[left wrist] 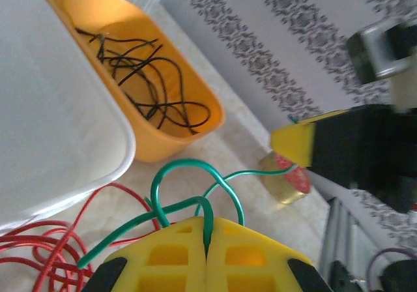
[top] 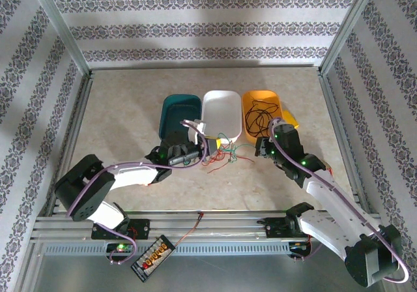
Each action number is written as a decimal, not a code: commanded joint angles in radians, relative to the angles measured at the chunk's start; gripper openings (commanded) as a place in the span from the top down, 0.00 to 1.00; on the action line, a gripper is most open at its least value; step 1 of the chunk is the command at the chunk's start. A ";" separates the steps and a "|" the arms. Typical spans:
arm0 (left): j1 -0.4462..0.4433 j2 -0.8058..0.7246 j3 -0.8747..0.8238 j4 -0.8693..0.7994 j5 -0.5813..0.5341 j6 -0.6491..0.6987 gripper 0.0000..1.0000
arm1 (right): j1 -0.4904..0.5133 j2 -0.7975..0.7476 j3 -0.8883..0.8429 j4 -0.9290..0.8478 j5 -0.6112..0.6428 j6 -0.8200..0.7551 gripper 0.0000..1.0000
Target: Untangle the cables
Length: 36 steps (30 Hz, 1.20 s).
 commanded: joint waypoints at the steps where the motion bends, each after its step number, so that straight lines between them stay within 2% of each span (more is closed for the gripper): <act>1: 0.034 -0.057 -0.036 0.092 0.097 -0.055 1.00 | -0.016 -0.006 -0.029 -0.063 0.123 0.035 1.00; 8: 0.113 -0.175 -0.108 0.034 0.245 -0.076 1.00 | -0.072 -0.022 -0.055 -0.102 0.193 0.085 1.00; 11: 0.138 -0.244 -0.115 -0.078 0.250 -0.034 1.00 | -0.104 -0.034 -0.066 -0.105 0.189 0.105 1.00; 13: 0.139 -0.287 -0.104 -0.205 0.209 0.032 1.00 | -0.116 -0.046 -0.076 -0.097 0.184 0.115 1.00; 17: 0.133 -0.329 -0.036 -0.519 0.038 0.201 1.00 | -0.123 -0.074 -0.098 -0.056 0.144 0.119 1.00; 19: 0.125 -0.335 -0.016 -0.595 -0.035 0.254 1.00 | -0.122 -0.089 -0.109 -0.028 0.110 0.117 1.00; 22: 0.114 -0.353 -0.012 -0.604 -0.098 0.270 1.00 | -0.122 -0.112 -0.118 -0.017 0.103 0.119 1.00; 26: 0.108 -0.400 -0.042 -0.578 -0.263 0.244 1.00 | -0.122 -0.147 -0.124 -0.025 0.139 0.126 1.00; 27: 0.108 -0.415 -0.056 -0.560 -0.277 0.239 1.00 | -0.122 -0.151 -0.125 -0.023 0.137 0.125 1.00; 31: 0.104 -0.450 -0.062 -0.542 -0.241 0.231 1.00 | -0.108 -0.150 -0.110 0.039 0.053 0.110 1.00; 36: 0.068 -0.397 -0.031 -0.499 -0.130 0.223 1.00 | -0.010 -0.071 -0.048 0.155 -0.006 0.115 1.00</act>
